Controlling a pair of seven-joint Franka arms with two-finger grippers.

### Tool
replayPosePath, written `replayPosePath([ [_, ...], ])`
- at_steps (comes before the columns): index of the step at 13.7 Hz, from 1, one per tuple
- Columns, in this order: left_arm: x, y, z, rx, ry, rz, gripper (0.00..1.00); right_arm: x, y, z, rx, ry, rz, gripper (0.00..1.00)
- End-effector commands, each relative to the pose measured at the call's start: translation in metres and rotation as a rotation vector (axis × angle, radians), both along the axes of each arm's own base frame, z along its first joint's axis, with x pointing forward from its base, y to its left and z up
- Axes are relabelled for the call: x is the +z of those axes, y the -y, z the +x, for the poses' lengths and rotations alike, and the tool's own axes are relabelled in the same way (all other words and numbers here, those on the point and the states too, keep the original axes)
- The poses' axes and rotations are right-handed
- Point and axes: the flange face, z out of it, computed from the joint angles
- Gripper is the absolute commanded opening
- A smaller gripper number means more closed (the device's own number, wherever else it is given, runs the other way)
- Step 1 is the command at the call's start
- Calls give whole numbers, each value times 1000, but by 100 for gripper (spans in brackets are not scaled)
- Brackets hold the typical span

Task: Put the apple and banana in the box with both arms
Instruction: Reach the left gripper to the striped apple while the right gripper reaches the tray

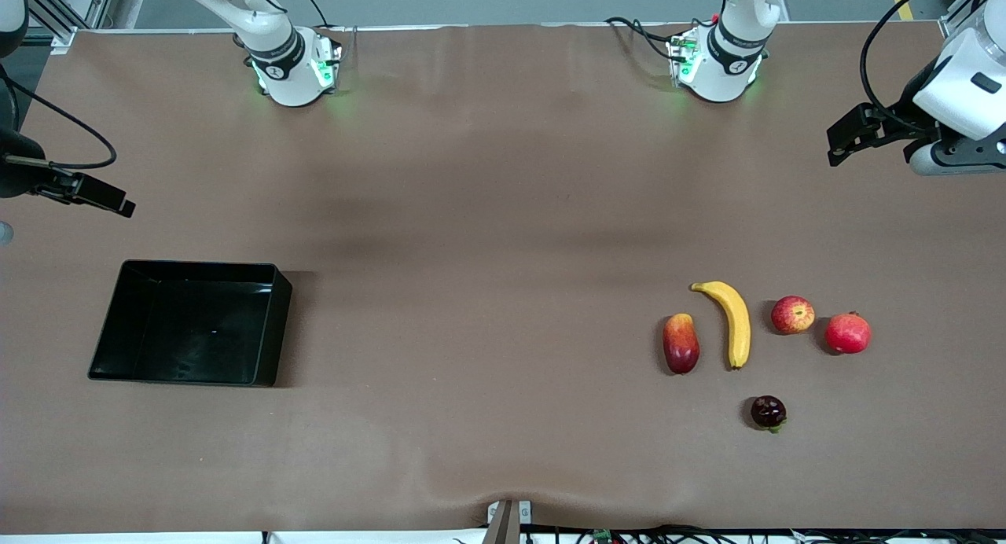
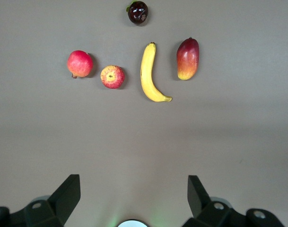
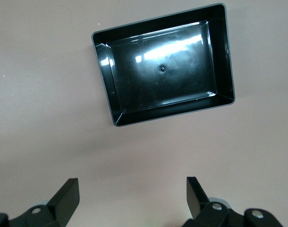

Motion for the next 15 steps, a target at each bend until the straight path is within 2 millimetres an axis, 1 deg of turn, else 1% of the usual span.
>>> replayPosePath([
  [1, 2, 0, 1, -11, -1, -16, 100, 5, -3, 1, -7, -3, 6, 100],
  [2, 2, -3, 2, -6, 2, -12, 100, 5, -3, 1, -7, -3, 6, 100],
  [3, -3, -6, 6, 0, -8, -13, 100, 5, -3, 1, -7, -3, 5, 100],
  [5, -26, -6, 22, 5, -47, -17, 100, 5, -3, 1, -7, -3, 6, 100],
  [6, -45, -10, 35, 22, -68, -9, 100, 5, -4, 1, -3, -5, 5, 100],
  [7, -72, -15, 50, 41, -89, 2, 100, 5, -6, 1, 0, -5, 5, 100],
  [8, -94, -28, 64, 78, -90, 26, 100, 5, -7, 1, 1, -3, 7, 100],
  [9, -120, -35, 76, 117, -89, 49, 100, 4, -8, 1, 4, -5, 7, 100],
  [10, -149, -37, 84, 167, -82, 68, 100, 4, -13, 1, 16, -6, 7, 100],
  [11, -177, -38, 89, 229, -51, 82, 100, 3, -24, 2, 36, -8, -5, 100],
  [12, -204, -45, 90, 305, -13, 85, 100, 0, -36, 1, 59, -15, -18, 100],
  [13, -224, -48, 89, 325, 11, 77, 100, -4, -45, 1, 80, -25, -47, 100],
  [14, -237, -53, 90, 330, 23, 70, 100, -5, -53, 0, 100, -32, -73, 100],
  [15, -253, -67, 94, 349, 11, 66, 100, -9, -55, 2, 105, -38, -88, 100],
])
